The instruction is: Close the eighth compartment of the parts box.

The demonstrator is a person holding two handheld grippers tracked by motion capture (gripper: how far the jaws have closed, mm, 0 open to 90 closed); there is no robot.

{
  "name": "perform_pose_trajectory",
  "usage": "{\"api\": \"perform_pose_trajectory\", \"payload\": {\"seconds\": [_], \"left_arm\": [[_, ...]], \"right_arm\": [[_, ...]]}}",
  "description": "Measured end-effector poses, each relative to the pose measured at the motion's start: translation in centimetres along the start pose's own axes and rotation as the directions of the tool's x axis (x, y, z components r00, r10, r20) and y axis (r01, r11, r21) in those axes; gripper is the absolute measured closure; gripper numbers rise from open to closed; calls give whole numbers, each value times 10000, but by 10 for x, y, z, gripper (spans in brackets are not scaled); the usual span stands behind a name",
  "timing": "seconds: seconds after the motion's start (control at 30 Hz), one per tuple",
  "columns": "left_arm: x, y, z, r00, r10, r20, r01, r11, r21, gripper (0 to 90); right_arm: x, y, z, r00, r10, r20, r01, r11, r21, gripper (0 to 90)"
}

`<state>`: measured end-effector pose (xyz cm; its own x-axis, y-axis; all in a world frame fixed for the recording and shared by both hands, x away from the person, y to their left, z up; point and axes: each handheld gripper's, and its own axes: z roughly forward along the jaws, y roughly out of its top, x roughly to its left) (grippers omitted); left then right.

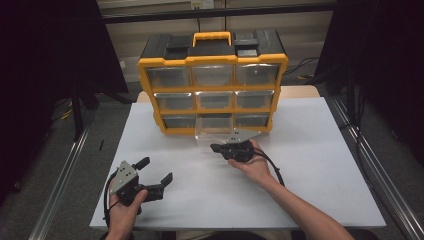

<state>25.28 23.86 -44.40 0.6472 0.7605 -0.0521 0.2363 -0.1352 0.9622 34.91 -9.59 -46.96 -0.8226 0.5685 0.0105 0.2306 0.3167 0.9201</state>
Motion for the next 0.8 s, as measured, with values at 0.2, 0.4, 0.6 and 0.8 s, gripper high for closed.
{"api": "perform_pose_trajectory", "payload": {"seconds": [0.2, 0.4, 0.6, 0.8], "left_arm": [[0, 0, 0, 10000, 13, 0, -13, 10000, -26, 36], [0, 0, 0, 10000, 16, 11, -16, 10000, 17, 37], [0, 0, 0, 10000, -75, 40, 75, 9999, -70, 36], [0, 0, 0, 10000, 6, 12, -6, 10000, -18, 36]], "right_arm": [[-5, -2, 0, 9996, -21, 274, 23, 10000, -91, 900], [-7, -4, 2, 9989, 26, 471, -19, 9999, -161, 900], [-10, -6, 3, 9981, 75, 619, -61, 9997, -231, 900], [-11, -5, 2, 9975, 11, 702, 4, 9998, -221, 900]]}}
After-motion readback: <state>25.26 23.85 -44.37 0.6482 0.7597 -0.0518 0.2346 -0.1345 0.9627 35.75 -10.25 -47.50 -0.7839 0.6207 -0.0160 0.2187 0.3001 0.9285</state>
